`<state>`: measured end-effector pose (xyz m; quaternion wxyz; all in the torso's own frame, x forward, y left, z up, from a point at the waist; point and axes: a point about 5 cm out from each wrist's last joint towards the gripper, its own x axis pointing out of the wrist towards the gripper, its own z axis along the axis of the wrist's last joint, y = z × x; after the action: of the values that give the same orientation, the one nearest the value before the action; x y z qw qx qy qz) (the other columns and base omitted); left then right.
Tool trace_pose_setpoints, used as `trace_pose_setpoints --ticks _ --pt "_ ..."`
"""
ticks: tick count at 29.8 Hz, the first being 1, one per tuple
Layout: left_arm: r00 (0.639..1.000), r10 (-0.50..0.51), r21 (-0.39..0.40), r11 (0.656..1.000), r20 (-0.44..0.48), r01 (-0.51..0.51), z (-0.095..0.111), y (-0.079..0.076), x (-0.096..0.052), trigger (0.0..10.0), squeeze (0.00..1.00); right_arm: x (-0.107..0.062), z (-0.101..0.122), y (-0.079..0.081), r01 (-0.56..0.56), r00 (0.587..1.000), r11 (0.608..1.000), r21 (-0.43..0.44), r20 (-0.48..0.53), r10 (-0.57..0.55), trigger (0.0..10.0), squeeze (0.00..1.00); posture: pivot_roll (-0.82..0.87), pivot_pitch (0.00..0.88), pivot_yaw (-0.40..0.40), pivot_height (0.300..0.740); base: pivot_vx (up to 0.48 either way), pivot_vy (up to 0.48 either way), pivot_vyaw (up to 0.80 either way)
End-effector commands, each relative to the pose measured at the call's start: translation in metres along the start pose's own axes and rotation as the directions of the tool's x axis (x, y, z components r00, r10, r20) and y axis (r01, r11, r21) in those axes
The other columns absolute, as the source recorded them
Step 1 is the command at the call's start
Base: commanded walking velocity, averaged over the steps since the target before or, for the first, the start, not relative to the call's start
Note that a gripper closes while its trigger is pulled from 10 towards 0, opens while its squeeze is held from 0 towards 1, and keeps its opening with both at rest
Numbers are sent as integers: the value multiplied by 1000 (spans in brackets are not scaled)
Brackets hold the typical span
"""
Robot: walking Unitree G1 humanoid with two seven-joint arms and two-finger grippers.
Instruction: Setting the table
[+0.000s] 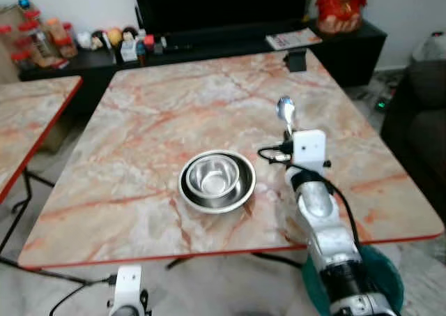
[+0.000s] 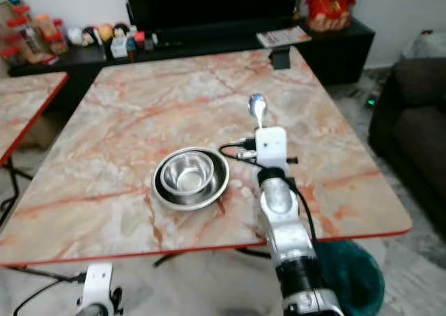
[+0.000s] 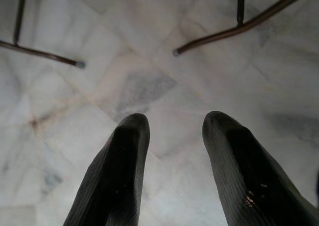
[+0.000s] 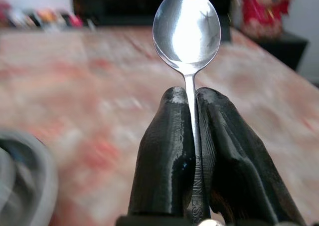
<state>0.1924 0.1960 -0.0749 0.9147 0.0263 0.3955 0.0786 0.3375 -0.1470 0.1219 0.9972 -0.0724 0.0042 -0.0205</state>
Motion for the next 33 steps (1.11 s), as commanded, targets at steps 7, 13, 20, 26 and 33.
trace_pose_setpoints --ticks 7,13,20,26,33 --pt "999 8 -11 1000 -33 -8 -8 8 -2 10000 0 2 -9 4 -32 995 999 13 -95 33 10000 0 -33 19 96 740 0 0 0" --pt "999 3 -12 1000 -33 -3 -8 8 -2 10000 0 2 -14 4 -35 990 999 3 -139 35 10000 0 -33 19 100 740 0 0 0" --pt "999 -14 -16 1000 -40 13 -8 6 -2 10000 0 0 -28 4 -86 959 996 -13 -270 80 10000 0 -36 19 100 740 0 0 0" --pt "999 -16 -20 1000 -41 15 -8 5 -2 10000 0 -1 -33 7 -122 945 992 22 -304 123 10000 0 -33 19 97 740 0 0 0" --pt "999 -17 -22 1000 -43 16 -9 5 -2 10000 0 -1 -36 9 -137 936 990 14 -324 134 10000 0 -31 19 94 740 0 0 0"
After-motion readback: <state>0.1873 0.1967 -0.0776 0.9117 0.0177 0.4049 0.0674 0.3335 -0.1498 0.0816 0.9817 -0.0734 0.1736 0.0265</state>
